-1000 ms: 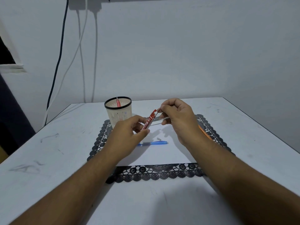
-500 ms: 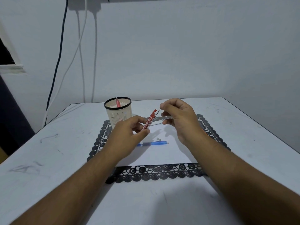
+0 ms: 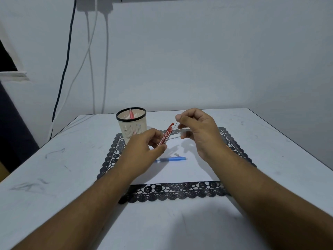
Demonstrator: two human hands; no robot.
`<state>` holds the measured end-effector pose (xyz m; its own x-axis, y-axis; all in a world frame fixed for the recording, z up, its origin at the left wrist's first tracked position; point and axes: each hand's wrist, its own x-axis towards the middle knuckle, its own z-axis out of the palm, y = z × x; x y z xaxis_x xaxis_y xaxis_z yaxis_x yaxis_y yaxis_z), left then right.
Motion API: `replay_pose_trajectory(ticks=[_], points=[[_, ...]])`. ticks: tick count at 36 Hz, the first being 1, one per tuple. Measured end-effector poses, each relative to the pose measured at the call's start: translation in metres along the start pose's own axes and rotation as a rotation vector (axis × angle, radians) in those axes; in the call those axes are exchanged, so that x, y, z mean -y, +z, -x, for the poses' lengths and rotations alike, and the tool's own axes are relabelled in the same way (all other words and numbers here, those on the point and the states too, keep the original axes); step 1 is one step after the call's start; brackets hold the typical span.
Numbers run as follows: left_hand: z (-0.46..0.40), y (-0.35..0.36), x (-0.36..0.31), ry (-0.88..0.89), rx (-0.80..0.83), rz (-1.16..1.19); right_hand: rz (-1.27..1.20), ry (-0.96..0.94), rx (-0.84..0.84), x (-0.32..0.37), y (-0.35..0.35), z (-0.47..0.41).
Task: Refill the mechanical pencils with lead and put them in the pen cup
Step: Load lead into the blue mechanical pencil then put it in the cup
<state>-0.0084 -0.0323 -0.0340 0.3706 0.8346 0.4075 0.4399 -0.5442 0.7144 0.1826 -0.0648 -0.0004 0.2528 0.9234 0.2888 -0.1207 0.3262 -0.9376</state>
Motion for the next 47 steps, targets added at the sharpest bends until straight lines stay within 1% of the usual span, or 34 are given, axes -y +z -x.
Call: replay_pose_trajectory(ticks=[11, 17, 21, 24, 26, 29, 30, 31, 34, 37, 39, 42, 44, 47], points=[[0.0, 0.001, 0.0, 0.014, 0.022, 0.013, -0.008, -0.026, 0.022, -0.003, 0.0, 0.001], [0.0, 0.001, 0.001, 0.013, 0.038, 0.006, -0.014, -0.07, -0.03, -0.001, 0.001, 0.003], [0.0, 0.002, 0.002, 0.021, 0.033, 0.021, -0.079, -0.112, -0.082, 0.006, -0.002, 0.002], [-0.001, 0.002, 0.003, 0.002, 0.034, 0.076, -0.123, -0.117, -0.113, 0.01, -0.005, 0.001], [-0.002, 0.002, 0.001, -0.026, 0.07, 0.21, -0.144, -0.102, -0.144, 0.011, -0.006, 0.0], [-0.004, -0.002, -0.005, -0.102, 0.105, 0.67, -0.177, -0.053, -0.182, 0.01, -0.007, -0.002], [-0.004, -0.004, -0.006, -0.121, 0.091, 0.785, -0.18, -0.038, -0.187, 0.009, -0.007, -0.002], [-0.005, -0.006, -0.006, -0.135, 0.074, 0.847, -0.182, -0.024, -0.189, 0.008, -0.008, -0.003], [-0.006, -0.009, -0.002, -0.164, 0.054, 0.898, -0.172, 0.012, -0.192, 0.006, -0.011, -0.004], [-0.007, -0.013, 0.001, -0.139, 0.076, 0.985, -0.163, 0.031, -0.186, 0.006, -0.01, -0.006], [-0.008, -0.016, 0.001, -0.154, 0.128, 1.08, -0.163, 0.037, -0.174, 0.005, -0.01, -0.006], [-0.008, -0.022, 0.003, -0.177, 0.268, 1.29, -0.201, 0.065, -0.131, 0.004, -0.009, -0.005], [-0.008, -0.026, 0.005, -0.135, 0.362, 1.358, -0.224, 0.087, -0.1, 0.004, -0.008, -0.005], [-0.008, -0.031, 0.003, -0.118, 0.405, 1.408, -0.25, 0.116, -0.072, 0.002, -0.007, -0.006]])
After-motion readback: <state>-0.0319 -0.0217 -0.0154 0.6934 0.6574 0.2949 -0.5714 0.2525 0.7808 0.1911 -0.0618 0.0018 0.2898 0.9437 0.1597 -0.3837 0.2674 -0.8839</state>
